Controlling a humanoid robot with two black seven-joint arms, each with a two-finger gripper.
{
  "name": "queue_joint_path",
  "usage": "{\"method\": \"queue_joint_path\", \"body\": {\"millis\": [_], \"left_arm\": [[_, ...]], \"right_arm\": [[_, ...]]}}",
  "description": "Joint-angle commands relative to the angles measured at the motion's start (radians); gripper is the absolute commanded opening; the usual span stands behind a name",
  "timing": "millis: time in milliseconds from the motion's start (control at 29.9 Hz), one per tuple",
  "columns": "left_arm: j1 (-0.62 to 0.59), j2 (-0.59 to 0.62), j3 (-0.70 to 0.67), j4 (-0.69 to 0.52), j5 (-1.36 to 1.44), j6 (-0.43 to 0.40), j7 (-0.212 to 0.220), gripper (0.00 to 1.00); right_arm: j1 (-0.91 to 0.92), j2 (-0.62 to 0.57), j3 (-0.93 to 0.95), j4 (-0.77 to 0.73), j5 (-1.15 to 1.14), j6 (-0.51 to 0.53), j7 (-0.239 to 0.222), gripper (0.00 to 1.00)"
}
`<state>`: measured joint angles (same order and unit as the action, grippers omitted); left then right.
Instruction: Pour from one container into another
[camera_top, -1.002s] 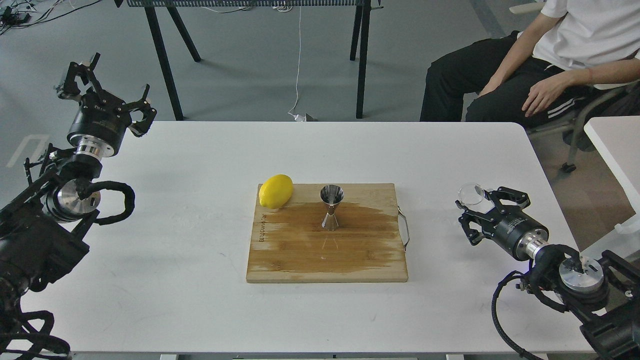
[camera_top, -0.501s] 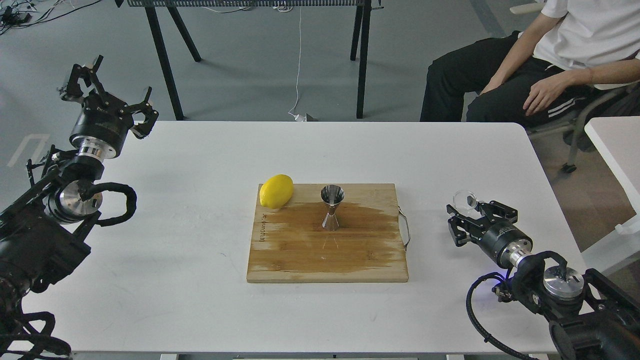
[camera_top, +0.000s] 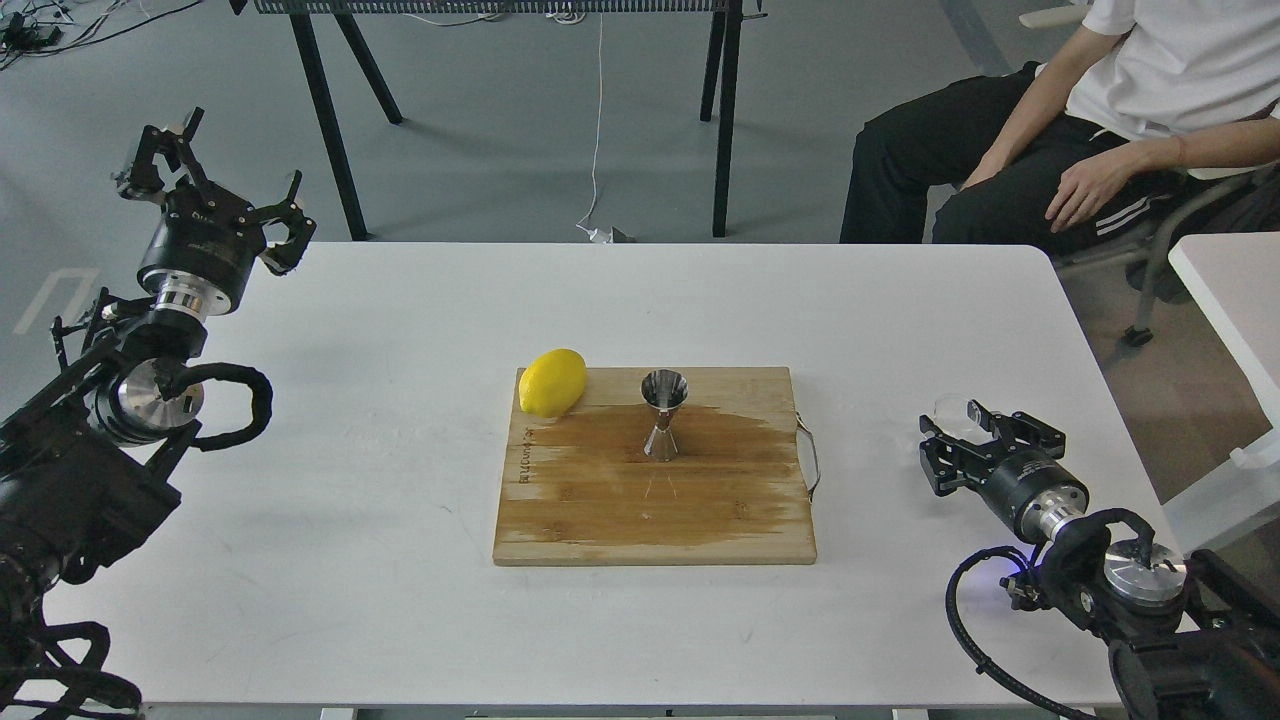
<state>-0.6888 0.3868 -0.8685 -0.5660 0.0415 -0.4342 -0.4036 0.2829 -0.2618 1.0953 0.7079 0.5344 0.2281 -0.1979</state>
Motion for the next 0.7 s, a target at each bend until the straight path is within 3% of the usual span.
{"method": "queue_joint_path", "body": {"millis": [0,33,100,234,401,668], "left_arm": [[-0.003,0.001,0.0,0.0,0.0,0.0,0.0,1.0],[-0.005,0.001,0.0,0.0,0.0,0.0,0.0,1.0],[-0.005,0.003,0.0,0.0,0.0,-0.001,0.0,1.0],[-0.005,0.003,0.0,0.0,0.0,-0.001,0.0,1.0],[-0.005,0.003,0.0,0.0,0.0,-0.001,0.0,1.0],[-0.008,0.009,-0.004,0.0,0.0,-0.005,0.002,1.0]], "right_arm": [[-0.005,0.001,0.0,0.001,-0.001,0.004,0.0,0.61],[-0.01,0.001,-0.002,0.005,-0.001,0.005,0.0,0.69],[-0.013,0.001,0.0,0.01,-0.001,0.008,0.002,1.0],[-0.007,-0.004,-0.009,0.01,-0.008,0.066,0.0,1.0],[0.037,-0.016,-0.017,0.01,-0.013,0.247,0.002,1.0],[0.215,-0.04,-0.011,0.002,-0.135,0.261,0.023,1.0]]}}
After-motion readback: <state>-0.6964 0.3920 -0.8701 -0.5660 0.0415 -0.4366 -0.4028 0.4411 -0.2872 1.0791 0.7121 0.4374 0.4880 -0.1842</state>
